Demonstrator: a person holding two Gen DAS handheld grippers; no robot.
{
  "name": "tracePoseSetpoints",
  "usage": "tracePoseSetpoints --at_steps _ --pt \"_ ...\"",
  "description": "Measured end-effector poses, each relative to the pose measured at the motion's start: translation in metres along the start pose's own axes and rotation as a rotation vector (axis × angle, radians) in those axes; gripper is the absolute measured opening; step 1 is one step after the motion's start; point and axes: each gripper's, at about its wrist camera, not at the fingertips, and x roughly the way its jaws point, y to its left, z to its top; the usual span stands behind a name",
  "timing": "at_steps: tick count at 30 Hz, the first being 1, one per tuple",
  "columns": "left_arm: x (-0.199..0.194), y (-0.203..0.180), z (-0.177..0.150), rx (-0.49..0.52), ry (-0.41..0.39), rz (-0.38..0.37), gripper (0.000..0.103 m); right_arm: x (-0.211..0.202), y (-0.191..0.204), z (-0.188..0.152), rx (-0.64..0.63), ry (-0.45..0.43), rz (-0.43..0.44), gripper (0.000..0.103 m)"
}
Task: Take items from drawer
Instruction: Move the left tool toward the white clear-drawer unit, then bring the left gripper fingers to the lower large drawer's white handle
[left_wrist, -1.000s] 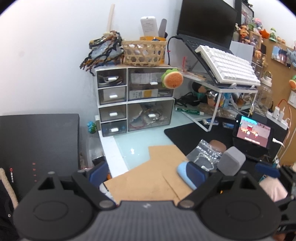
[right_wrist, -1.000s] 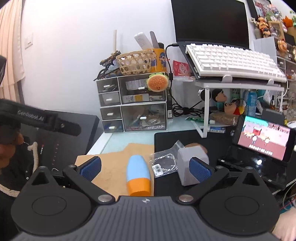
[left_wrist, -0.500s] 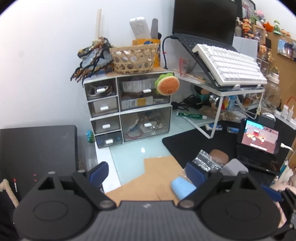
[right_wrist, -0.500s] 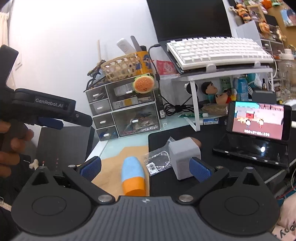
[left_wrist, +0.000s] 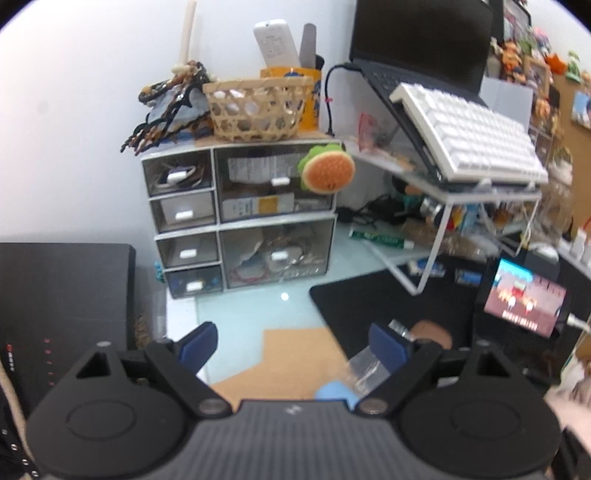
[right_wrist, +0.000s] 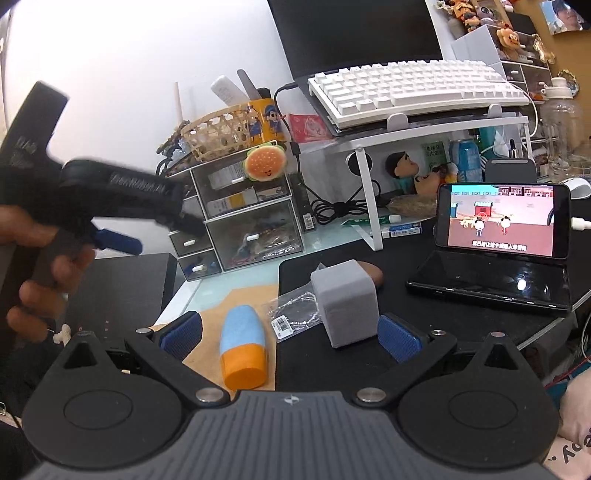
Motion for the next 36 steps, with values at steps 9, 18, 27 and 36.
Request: tracePoseSetpoints --at_steps 9,18,27,36 --pt "0.015 -0.016 0.012 0.026 0.01 0.024 0.088 0.002 -0.009 -0.002 0.032 -0.005 -0.001 0.103" --pt "0.042 -0.008 0.029 -0.033 0.039 0.066 0.074 0.007 -0.017 -0.006 0.051 -0.002 -0.016 0.103" --pt "0.079 -0.002 0.041 -0.108 0.07 0.127 0.069 0.011 -0.027 -0.009 0.041 0.002 -0.064 0.103" --pt "0.107 -0.008 0.051 -0.149 0.072 0.167 0.064 0.017 -0.049 -0.014 0.077 -0.008 -0.047 0.103"
